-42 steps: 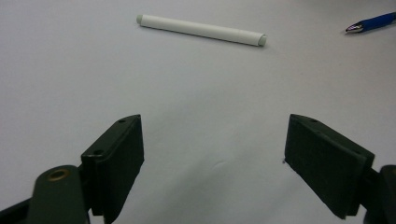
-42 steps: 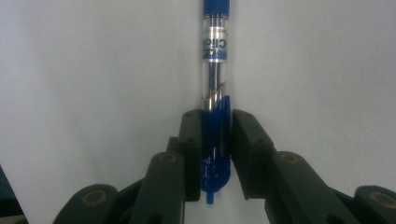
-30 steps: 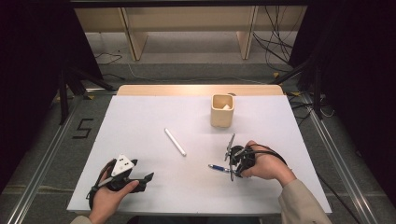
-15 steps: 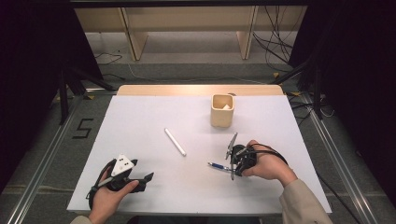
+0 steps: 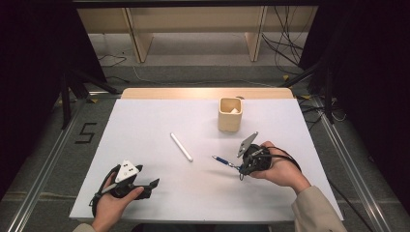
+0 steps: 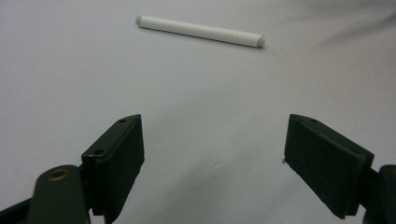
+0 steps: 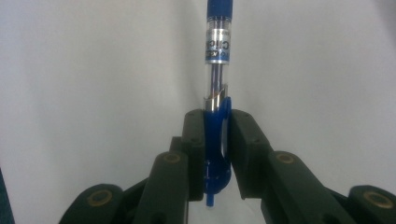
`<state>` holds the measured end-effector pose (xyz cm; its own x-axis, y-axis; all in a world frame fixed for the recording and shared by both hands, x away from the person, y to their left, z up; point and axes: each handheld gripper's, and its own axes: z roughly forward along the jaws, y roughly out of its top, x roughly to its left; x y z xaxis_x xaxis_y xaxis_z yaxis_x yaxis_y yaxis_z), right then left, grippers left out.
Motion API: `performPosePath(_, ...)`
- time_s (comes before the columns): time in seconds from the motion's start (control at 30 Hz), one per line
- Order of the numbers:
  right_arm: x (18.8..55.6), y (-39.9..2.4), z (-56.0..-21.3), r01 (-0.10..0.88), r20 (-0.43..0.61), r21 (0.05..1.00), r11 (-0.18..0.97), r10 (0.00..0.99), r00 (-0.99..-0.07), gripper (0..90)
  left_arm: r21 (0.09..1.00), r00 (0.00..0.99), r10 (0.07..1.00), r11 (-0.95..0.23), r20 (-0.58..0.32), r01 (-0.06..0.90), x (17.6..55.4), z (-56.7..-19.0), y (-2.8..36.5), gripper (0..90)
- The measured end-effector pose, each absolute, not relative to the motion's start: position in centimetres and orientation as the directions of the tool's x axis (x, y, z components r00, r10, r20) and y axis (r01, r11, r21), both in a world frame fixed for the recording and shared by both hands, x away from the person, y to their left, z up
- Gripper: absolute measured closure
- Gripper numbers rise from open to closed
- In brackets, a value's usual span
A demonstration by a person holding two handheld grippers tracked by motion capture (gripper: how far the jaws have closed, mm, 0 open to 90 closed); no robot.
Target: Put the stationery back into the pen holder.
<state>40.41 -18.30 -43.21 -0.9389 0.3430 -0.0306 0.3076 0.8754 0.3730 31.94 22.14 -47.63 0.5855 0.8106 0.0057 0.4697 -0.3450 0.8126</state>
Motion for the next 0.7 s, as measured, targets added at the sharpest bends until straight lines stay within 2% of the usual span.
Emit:
performPosePath(0.27,40.4,-18.8,-43.3,0.328,-0.061,0.494,0.805,0.409,-0.911,76.9,0.813,0.587,0.809,-0.344,0.002,0.471,31.9,-47.6,22.1,20.0)
performPosePath(0.7,39.6,-19.5,-44.0,0.344,-0.032,0.671,0.657,0.489,-0.872,76.9,0.822,0.595,0.804,-0.33,-0.012,0.463,31.9,-47.6,21.9,19.8)
